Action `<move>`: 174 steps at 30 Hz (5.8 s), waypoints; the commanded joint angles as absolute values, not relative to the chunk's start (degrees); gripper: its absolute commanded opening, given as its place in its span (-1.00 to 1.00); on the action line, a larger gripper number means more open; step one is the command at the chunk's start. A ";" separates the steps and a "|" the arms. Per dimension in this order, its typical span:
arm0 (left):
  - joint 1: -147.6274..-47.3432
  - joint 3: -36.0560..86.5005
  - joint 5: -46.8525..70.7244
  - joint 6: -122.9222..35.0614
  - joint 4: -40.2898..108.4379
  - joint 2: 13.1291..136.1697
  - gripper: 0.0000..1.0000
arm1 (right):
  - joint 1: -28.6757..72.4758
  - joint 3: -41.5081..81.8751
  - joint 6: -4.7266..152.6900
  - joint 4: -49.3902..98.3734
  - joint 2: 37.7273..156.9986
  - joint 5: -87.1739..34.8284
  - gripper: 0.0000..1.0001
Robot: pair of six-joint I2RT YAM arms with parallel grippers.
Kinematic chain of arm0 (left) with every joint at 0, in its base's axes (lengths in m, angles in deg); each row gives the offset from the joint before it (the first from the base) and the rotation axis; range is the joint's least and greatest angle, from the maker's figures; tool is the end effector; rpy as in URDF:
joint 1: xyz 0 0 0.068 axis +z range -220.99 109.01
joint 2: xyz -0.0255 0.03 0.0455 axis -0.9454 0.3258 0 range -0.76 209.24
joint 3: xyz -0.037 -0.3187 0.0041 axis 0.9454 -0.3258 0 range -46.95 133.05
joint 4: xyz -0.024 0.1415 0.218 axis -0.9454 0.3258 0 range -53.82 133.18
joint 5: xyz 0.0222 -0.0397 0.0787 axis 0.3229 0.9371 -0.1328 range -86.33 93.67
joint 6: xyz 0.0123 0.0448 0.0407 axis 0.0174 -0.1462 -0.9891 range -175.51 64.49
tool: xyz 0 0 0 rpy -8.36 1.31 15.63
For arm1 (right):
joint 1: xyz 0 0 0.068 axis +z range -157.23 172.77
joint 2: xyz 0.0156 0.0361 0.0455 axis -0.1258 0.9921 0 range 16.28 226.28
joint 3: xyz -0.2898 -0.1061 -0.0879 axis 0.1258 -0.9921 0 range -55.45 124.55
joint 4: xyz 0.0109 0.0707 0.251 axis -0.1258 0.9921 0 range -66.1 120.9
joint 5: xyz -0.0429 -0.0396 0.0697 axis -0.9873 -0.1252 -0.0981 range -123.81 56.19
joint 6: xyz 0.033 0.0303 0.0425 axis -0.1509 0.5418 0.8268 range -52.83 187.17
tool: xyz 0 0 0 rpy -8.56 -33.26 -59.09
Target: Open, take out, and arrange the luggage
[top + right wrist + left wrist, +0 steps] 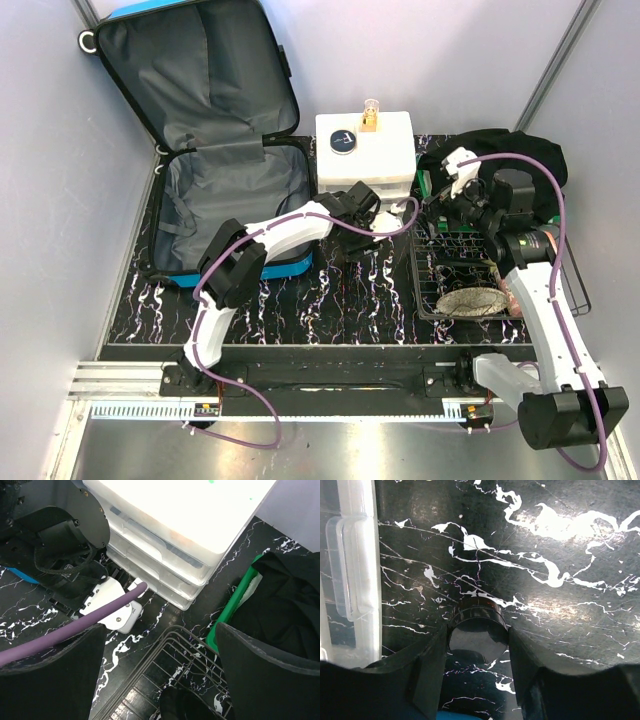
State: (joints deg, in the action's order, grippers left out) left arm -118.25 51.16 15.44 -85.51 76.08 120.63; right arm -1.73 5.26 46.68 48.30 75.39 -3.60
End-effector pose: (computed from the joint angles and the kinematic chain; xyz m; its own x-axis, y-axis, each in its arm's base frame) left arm 0.3224 -0.3631 0.2328 -0.1336 0.8661 -0.4817 0.9796 0.1889 0.0679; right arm 0.2040 0.0431 0.4049 -0.1708 -0.3203 -0.9318 -0.6451 0.7512 -0.1400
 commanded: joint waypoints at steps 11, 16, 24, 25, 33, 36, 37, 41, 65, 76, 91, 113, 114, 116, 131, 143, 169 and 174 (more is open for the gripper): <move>-118.71 53.15 15.27 -85.49 78.26 118.96 0.48 | -1.86 6.51 43.09 50.70 75.26 -2.17 1.00; -116.17 57.46 23.44 -82.23 80.47 110.02 0.77 | -6.42 9.23 44.49 52.11 76.22 6.04 0.99; -109.67 57.73 31.85 -79.34 83.90 98.13 0.88 | -6.87 11.25 43.87 47.01 81.05 18.47 0.95; -106.09 57.99 34.06 -78.55 83.82 96.90 0.88 | -6.61 11.69 43.96 47.45 83.49 18.83 0.93; -86.56 53.25 44.80 -67.21 72.57 88.89 0.89 | 8.41 16.26 35.89 51.41 98.19 4.35 0.82; -78.22 52.38 46.12 -62.20 70.20 88.54 0.89 | 13.24 15.57 35.00 48.52 102.23 -0.56 0.81; -76.80 51.85 46.39 -60.19 69.32 87.93 0.89 | 14.47 15.39 34.04 47.98 104.50 -2.16 0.81; -72.22 50.17 47.62 -57.62 66.94 87.75 0.89 | 19.05 16.18 33.50 46.22 110.93 -7.97 0.81; -71.69 53.86 48.67 -58.76 69.66 91.61 0.92 | 23.53 16.71 32.63 42.62 124.91 -14.83 0.59; -71.69 54.48 48.94 -58.67 69.66 92.93 0.91 | 23.53 14.07 32.62 43.84 120.36 -12.90 -0.22; -71.69 54.75 49.55 -59.04 70.37 95.22 0.89 | 23.45 43.41 29.37 69.69 109.35 -5.60 -0.31; -71.51 51.24 49.11 -60.26 69.31 93.38 0.87 | 22.57 80.94 28.84 78.55 135.37 -14.48 -0.36; -71.51 50.88 49.11 -60.26 69.31 93.29 0.87 | 22.39 81.56 29.28 79.00 136.42 -14.39 -0.36; -71.43 49.91 49.29 -60.34 69.31 92.94 0.88 | 22.22 82.62 29.55 79.70 137.13 -14.30 -0.36; -71.07 49.29 49.56 -60.61 69.40 93.11 0.88 | 21.95 85.18 31.31 81.46 140.38 -15.27 0.04; -71.07 50.43 48.59 -62.28 71.33 93.64 0.91 | 21.95 84.82 32.71 79.89 138.54 -15.10 0.65; -71.07 79.88 27.06 -64.66 95.42 100.23 0.98 | 5.44 45.67 57.85 41.31 105.95 -7.88 0.99; -71.07 75.33 27.05 -62.55 96.56 98.83 0.98 | 1.39 35.09 59.43 40.77 95.84 -11.31 0.99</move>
State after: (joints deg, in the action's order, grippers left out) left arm -71.39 77.30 29.74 -64.96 94.85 100.78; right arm 2.77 40.82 55.55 45.85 103.15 -10.02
